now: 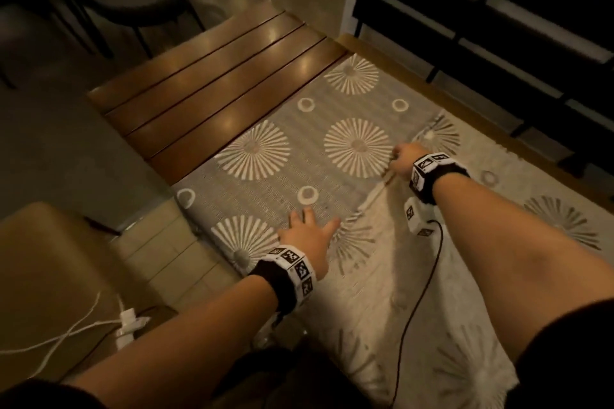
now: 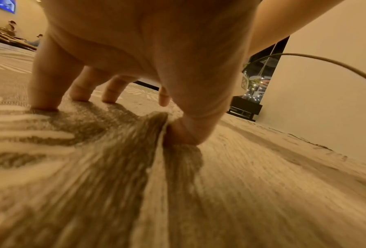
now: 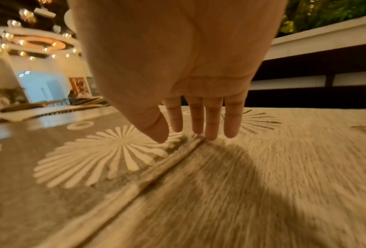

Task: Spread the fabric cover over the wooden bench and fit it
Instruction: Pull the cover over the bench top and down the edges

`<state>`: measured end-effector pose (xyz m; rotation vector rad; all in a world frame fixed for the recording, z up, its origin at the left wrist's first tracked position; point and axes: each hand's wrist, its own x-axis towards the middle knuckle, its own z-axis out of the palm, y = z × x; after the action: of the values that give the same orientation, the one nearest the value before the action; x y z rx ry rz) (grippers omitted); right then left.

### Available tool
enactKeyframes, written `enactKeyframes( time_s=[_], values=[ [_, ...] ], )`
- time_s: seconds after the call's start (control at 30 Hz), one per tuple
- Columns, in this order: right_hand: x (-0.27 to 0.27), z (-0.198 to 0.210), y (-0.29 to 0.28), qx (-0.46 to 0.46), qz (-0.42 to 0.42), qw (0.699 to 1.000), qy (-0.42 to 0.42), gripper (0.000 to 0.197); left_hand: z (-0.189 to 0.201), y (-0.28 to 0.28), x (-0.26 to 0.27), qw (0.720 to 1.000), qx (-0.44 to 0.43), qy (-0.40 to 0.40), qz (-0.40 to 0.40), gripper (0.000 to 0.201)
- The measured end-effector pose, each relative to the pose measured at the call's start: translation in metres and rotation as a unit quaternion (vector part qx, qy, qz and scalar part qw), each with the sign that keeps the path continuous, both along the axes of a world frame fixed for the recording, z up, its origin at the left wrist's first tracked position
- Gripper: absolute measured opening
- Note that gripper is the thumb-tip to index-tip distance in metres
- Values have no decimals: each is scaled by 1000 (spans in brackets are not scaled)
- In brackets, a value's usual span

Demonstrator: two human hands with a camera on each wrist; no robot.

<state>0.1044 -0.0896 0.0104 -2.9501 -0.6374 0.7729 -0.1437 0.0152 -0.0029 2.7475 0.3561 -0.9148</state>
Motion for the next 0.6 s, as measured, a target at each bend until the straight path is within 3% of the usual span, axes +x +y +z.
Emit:
enactKeyframes(
  time_s=[0.1,0.23,0.3,0.37,0.43,0.53,0.6],
  values=[
    [13,-12,5,-16,-13,1000,-22,37,0,9,3,1000,-11,-27,-6,96],
    [40,-22,2,-41,-78,994,-64,47,2,42,4,991,-112,-64,-18,64],
    [55,-28,1,-61,-76,993,-60,54,7,60,3,988,-136,-46,-48,45],
    [62,-27,4,-77,-49,994,-54,57,12,71,6,987,-145,-13,-73,39],
    [65,-24,10,-81,-32,995,-56,59,16,74,12,987,-138,8,-82,43],
    [66,-17,23,-58,-32,997,-44,62,16,72,22,992,-112,37,-49,72],
    [69,-14,30,-32,-25,998,-40,55,14,73,29,993,-110,42,-21,80]
  ],
)
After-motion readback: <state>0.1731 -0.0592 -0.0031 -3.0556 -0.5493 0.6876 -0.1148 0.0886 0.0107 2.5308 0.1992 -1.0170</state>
